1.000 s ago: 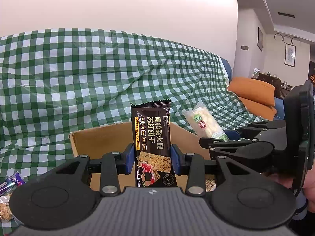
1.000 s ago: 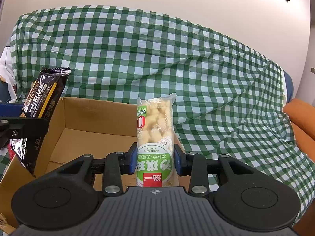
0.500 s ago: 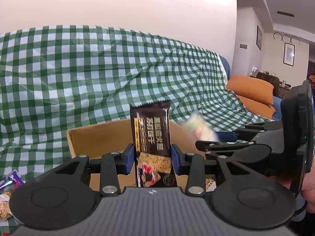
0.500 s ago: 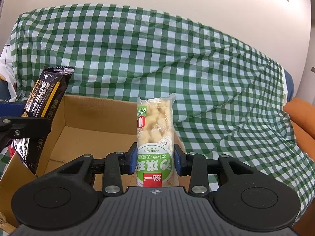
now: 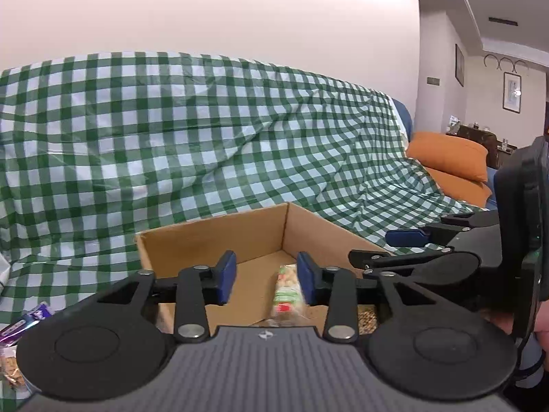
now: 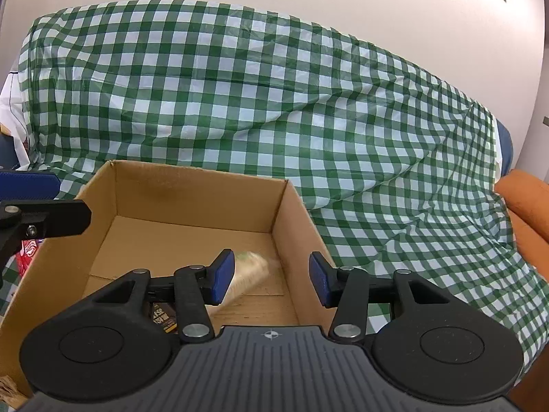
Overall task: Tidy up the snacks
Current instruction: 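Open both tools to drop the biscuit packet and nut bar into the box, then reach the left tool to the red square packet while the right tool reaches the small candy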
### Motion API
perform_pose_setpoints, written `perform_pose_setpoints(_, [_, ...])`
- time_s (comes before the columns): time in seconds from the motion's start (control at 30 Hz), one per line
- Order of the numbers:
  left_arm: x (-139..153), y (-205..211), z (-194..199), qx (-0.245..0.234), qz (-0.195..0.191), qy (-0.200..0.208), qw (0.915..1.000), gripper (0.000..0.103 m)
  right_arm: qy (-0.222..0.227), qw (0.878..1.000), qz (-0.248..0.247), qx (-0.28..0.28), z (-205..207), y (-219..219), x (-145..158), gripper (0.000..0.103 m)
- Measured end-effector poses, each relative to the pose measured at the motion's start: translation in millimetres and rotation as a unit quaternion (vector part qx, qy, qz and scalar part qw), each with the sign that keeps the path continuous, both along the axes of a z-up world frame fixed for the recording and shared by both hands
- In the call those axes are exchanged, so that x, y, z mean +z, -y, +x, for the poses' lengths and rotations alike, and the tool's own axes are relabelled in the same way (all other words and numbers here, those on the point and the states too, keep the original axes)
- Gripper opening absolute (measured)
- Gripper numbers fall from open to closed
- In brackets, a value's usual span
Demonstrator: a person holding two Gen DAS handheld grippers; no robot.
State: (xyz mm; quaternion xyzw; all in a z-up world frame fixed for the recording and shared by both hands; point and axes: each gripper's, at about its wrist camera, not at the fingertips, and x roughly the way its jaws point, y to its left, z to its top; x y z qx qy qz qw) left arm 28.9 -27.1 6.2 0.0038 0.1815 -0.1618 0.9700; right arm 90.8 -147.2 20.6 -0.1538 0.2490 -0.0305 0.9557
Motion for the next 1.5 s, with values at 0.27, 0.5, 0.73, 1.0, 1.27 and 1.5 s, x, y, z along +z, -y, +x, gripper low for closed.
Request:
perform_pose_setpoints(0.27, [13, -64, -11, 0.064, -0.02, -0.01, 0.9977, 0.018, 0.009, 1.0, -0.002, 0.027, -9, -27, 0, 0.05])
perform_pose_setpoints(0.5, [4, -167, 1, 0.109, -0.061, -0.156, 0.9798, 0.018, 0.013, 0.998, 0.02, 0.063, -19, -57, 2, 0.05])
perform_pose_setpoints(0.73, [-45, -248, 9, 0.241, -0.107, -0.317, 0.911, 0.019, 0.012, 0.989, 0.044, 0.138, -38, -100, 0, 0.044])
perform_pose_setpoints(1.0, [-65, -248, 21, 0.261, -0.104, -0.371, 0.8851, 0.041, -0.03, 0.971, 0.038, 0.233, -61, -166, -23, 0.043])
perform_pose_setpoints(1.27, [-85, -242, 31, 0.273, -0.067, -0.406, 0.8693, 0.051, -0.117, 0.956, 0.031, 0.267, -47, -204, -60, 0.043])
perform_pose_setpoints(1.5, [-97, -235, 43, 0.275, -0.035, -0.423, 0.8625, 0.058, -0.175, 0.956, 0.016, 0.235, -20, -224, -98, 0.043])
